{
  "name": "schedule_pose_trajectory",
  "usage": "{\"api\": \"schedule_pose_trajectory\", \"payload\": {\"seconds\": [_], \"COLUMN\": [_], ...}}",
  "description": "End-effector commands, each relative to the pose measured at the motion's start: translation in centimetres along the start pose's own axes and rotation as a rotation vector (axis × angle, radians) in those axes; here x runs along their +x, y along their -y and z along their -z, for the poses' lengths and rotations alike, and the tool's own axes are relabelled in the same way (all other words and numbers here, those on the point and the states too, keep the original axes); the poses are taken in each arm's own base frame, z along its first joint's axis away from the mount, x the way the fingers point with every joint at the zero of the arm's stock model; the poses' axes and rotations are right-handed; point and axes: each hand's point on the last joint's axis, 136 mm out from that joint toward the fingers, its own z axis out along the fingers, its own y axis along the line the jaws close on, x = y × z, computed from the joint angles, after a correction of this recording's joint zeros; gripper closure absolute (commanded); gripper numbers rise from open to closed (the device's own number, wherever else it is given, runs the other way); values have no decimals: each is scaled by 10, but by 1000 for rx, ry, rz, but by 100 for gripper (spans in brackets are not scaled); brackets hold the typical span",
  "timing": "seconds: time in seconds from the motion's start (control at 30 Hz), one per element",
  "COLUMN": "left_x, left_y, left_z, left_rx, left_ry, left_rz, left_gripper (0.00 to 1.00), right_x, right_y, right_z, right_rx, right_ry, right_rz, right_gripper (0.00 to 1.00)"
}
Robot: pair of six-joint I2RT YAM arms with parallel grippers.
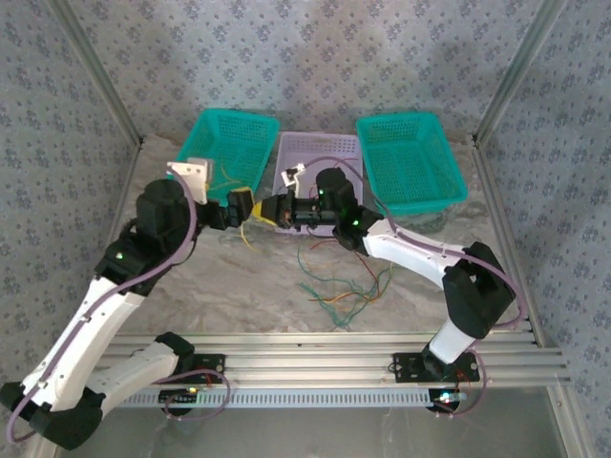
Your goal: Untangle the cables
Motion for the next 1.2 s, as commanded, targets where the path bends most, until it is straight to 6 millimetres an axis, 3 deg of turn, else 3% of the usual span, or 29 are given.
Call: {"api": "schedule_pose_trajectory", "payload": {"seconds": [0.0,0.13,0.23,0.4,0.5,0.63,0.77,1.0,1.03,1.17], "left_x": [-16,-18,-15,-5,-1,4,10,23,18,20], "left_y": [-12,-31,-45,-60,-65,-72,-77,-83,-82,-82], "left_z": [25,43,51,59,61,60,57,52,51,49], "left_rx": [-46,-122,-191,-263,-283,-315,-335,-358,-352,-352], "left_ry": [13,58,67,57,59,52,44,22,47,42], "left_rz": [45,92,103,102,94,82,62,37,42,44], "left_gripper": [0,0,0,0,0,0,0,0,0,0], "right_x": [-31,-63,-86,-115,-119,-135,-152,-144,-144,-140], "right_y": [-10,-3,9,35,58,99,136,173,178,186], "right_z": [13,7,-15,-78,-112,-146,-152,-158,-156,-155], "right_rx": [51,123,192,151,197,162,192,215,229,247], "right_ry": [42,59,32,-67,-100,-61,12,-16,-16,-30], "right_rz": [57,103,148,120,166,121,140,104,97,82], "right_gripper": [100,100,100,100,100,100,100,100,95,61]}}
